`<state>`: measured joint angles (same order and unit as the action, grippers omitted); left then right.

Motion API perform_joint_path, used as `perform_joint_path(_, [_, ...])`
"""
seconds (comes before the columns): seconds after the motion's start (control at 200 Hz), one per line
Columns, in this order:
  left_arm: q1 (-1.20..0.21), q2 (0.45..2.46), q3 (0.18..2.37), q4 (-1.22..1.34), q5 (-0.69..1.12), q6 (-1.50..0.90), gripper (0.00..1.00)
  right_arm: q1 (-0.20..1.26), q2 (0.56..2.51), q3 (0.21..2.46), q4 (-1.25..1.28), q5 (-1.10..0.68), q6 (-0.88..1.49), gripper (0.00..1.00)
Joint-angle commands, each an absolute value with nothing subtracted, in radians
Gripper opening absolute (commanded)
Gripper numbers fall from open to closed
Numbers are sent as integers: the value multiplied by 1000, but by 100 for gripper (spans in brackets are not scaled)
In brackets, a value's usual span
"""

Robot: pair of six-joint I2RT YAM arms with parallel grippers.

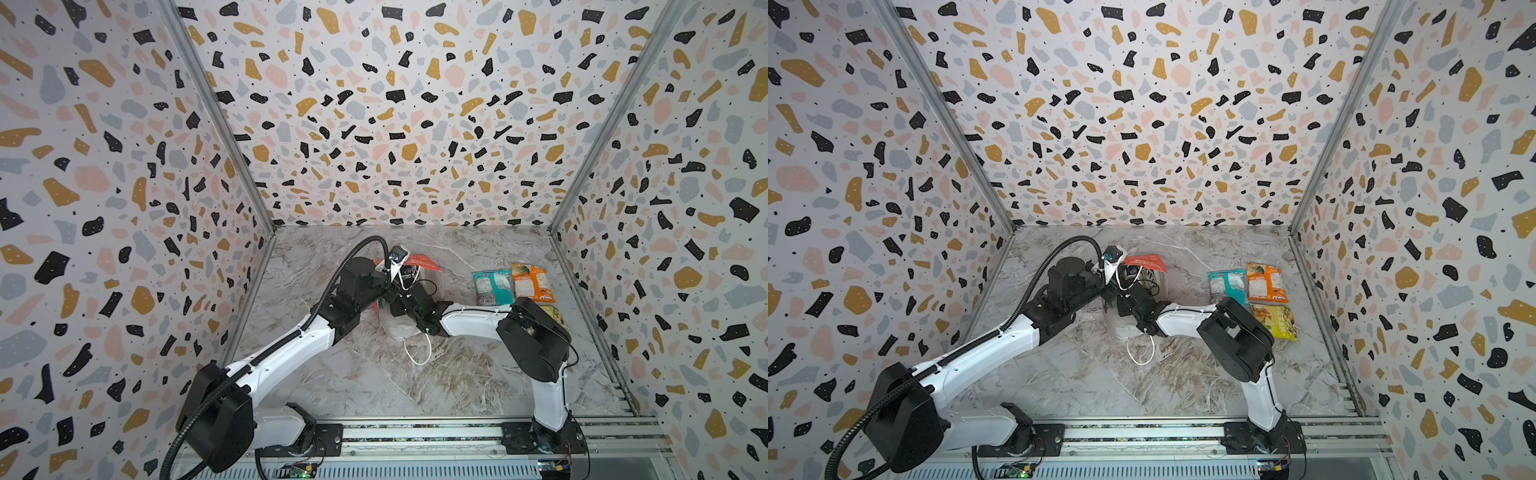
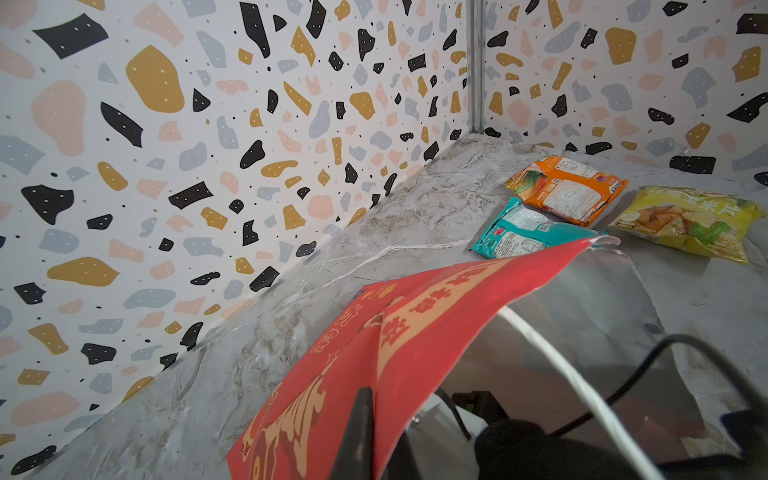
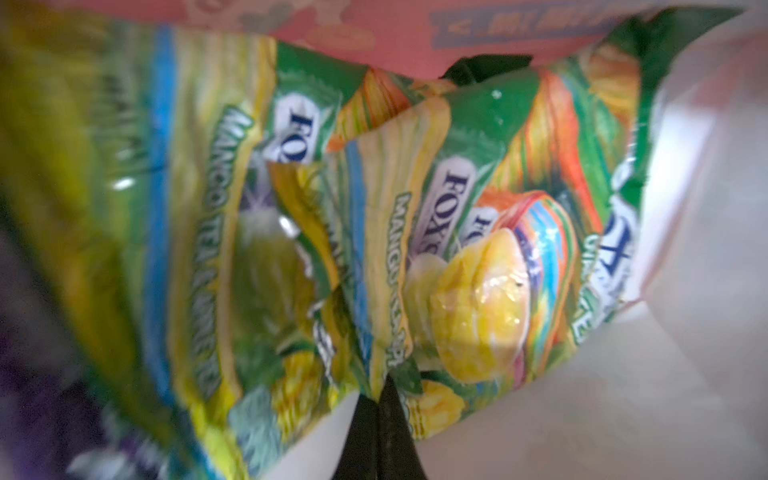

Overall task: Take the snacks out of the paper bag
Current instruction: Pick up the snack from the paper bag.

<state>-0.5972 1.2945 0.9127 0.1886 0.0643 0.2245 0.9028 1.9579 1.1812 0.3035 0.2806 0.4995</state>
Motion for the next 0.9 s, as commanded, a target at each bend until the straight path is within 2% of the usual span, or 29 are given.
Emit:
perform_joint_path(0.0, [-601,1280,897,244,40,225,0,927,1863,1151,375,265,441,0])
perform_joint_path(0.896, [-601,1269,892,281,6,215,0,990,1454,719,703,47,234,0])
